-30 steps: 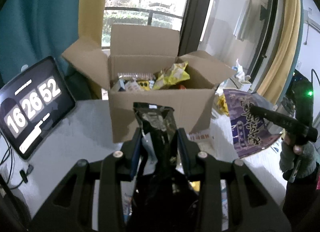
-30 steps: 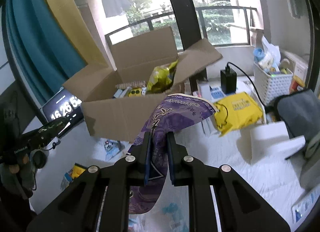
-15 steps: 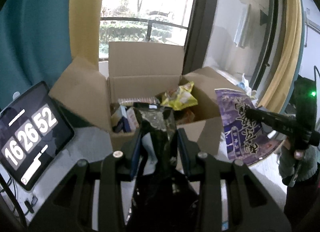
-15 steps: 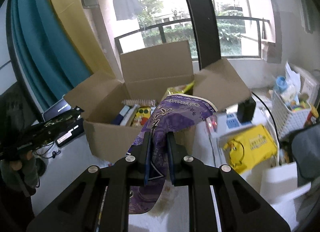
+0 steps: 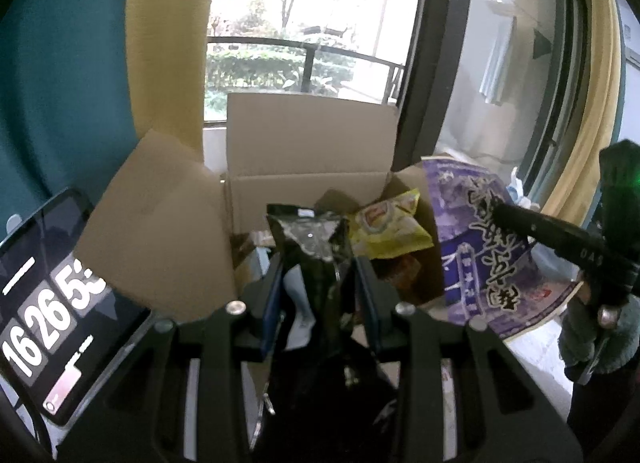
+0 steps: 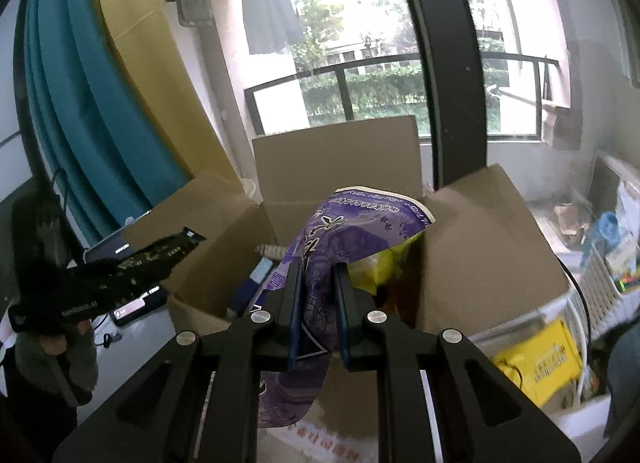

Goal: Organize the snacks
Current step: 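Lower both bags into the box and open both tools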

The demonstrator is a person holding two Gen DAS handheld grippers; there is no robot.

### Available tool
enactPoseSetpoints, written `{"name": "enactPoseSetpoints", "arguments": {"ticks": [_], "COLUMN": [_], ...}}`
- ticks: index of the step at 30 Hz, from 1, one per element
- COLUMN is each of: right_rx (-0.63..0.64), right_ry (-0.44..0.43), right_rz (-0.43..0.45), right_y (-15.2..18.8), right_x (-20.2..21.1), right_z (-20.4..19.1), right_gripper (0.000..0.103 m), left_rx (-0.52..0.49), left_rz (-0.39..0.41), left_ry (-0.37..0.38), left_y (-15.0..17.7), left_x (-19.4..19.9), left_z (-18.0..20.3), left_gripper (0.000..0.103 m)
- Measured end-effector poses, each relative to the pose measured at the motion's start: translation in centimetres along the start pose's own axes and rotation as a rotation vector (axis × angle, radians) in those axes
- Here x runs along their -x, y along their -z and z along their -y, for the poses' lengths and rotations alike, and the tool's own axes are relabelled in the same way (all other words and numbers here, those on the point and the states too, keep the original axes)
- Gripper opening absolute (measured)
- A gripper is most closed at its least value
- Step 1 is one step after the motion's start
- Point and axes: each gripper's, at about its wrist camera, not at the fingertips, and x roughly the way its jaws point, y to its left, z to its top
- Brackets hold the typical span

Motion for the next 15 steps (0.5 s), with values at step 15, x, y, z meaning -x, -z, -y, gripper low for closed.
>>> {"name": "enactPoseSetpoints", "arguments": {"ticks": [15], "right_rx": [0.069], "right_ry": [0.0], "right_rz": [-0.049], "right_y": [-1.7], "right_x": [-8.1], "right_z": [-2.6], "right_gripper": [0.017], "left_rx": [0.043], "left_rz": [-0.029], "left_ry": [-0.029], "left_y": [-0.4], "left_x": [-3.6], "left_z": [-1.8], "left_gripper": [0.047]}}
